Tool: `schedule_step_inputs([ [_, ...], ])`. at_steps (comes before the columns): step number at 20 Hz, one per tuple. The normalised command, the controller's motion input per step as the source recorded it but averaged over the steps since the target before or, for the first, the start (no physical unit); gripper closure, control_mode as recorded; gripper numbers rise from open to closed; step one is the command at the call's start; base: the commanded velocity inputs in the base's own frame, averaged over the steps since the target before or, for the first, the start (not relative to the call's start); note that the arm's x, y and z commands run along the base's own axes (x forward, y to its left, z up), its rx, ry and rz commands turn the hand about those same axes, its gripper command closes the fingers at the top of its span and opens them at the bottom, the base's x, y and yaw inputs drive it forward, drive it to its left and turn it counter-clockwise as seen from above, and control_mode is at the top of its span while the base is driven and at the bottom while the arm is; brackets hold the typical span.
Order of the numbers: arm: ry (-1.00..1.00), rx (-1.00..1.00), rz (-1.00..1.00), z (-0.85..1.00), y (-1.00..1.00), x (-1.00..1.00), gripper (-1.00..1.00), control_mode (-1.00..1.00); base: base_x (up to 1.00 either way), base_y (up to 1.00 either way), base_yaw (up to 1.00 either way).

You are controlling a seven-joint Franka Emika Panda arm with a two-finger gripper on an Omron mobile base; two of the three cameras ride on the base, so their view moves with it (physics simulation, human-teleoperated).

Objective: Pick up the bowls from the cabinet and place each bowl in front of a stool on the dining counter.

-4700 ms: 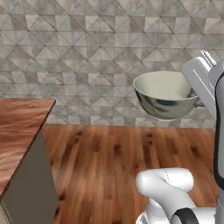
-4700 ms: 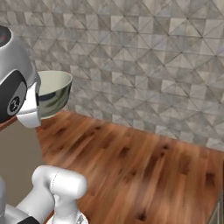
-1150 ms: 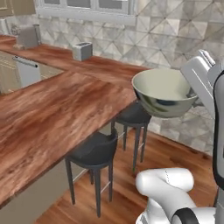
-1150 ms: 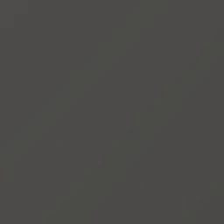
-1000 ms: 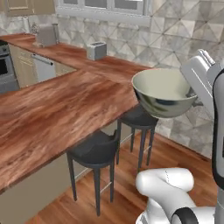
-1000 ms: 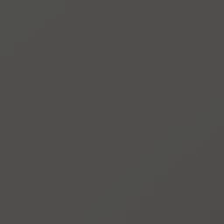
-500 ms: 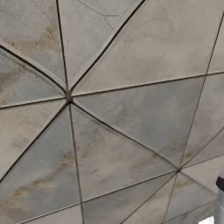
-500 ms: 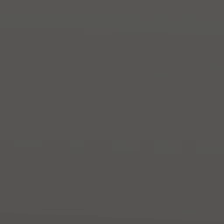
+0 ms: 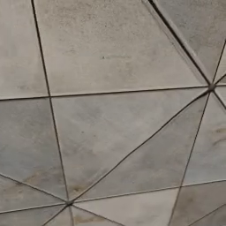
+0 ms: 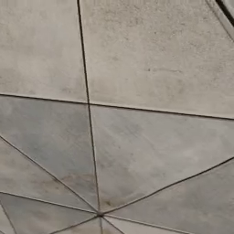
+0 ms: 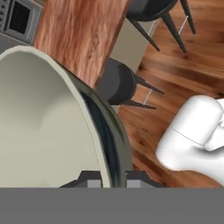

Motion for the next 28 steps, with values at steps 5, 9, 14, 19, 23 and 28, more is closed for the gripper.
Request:
schedule_step_inputs([
  [5, 0.00, 0.00, 0.00, 0.00, 0.00, 0.00, 1.00, 1.00, 0.77, -0.50, 0.00],
  [9, 0.00, 0.00, 0.00, 0.00, 0.00, 0.00, 1.00, 1.00, 0.69, -0.24, -0.03],
  [14, 0.00, 0.05, 0.00, -0.26, -0.20, 0.56, 1.00, -1.00, 0.31, -0.09, -0.01],
  [19, 0.00, 0.10, 0.00, -0.58, -0.29, 1.00, 1.00, -1.00, 0.00, 0.00, 0.00],
  [23, 0.00, 0.10, 0.00, -0.75, -0.29, 1.00, 1.00, -1.00, 0.00, 0.00, 0.00],
  [28, 0.00, 0.04, 0.00, -0.71, -0.12, 0.96, 1.00, -1.00, 0.00, 0.00, 0.00],
])
